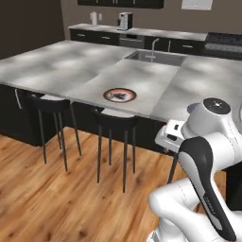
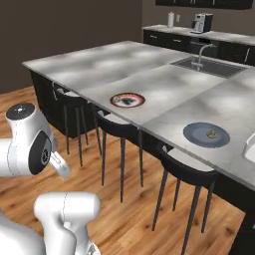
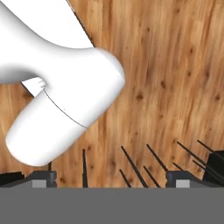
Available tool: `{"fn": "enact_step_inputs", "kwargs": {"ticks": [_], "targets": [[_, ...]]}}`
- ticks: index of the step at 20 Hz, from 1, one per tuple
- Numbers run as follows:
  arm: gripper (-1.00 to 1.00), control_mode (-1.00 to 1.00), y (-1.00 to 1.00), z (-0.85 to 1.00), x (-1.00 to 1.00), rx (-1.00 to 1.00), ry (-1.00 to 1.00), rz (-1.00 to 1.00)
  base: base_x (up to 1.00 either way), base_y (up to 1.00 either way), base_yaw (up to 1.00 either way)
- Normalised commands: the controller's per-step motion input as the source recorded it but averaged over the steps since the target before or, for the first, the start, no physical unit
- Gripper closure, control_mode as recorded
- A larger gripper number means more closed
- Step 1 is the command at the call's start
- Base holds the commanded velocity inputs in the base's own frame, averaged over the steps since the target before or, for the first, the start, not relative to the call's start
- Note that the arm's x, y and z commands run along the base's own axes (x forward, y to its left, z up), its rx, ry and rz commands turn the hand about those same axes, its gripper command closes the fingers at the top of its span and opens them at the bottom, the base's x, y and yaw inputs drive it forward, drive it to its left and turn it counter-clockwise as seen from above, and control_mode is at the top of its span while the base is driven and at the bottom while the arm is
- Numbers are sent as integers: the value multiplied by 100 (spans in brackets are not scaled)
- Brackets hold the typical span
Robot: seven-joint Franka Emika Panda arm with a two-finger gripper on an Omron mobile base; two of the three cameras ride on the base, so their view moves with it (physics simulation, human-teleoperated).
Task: Place two dumplings into each of the tupperware containers and then place the containers in the fridge.
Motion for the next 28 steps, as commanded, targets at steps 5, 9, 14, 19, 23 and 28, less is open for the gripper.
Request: {"fn": "enact_step_inputs", "kwargs": {"ticks": [5,9,14,19,23,28], "targets": [[-100,100,0,0,0,0,0,0,83,14,-36],[-100,100,0,0,0,0,0,0,94,23,-19],[-100,100,0,0,0,0,0,0,93,27,-11],[-100,100,0,0,0,0,0,0,76,21,-6],[-100,100,0,0,0,0,0,0,62,7,0],[-100,100,0,0,0,0,0,0,59,8,0]]}}
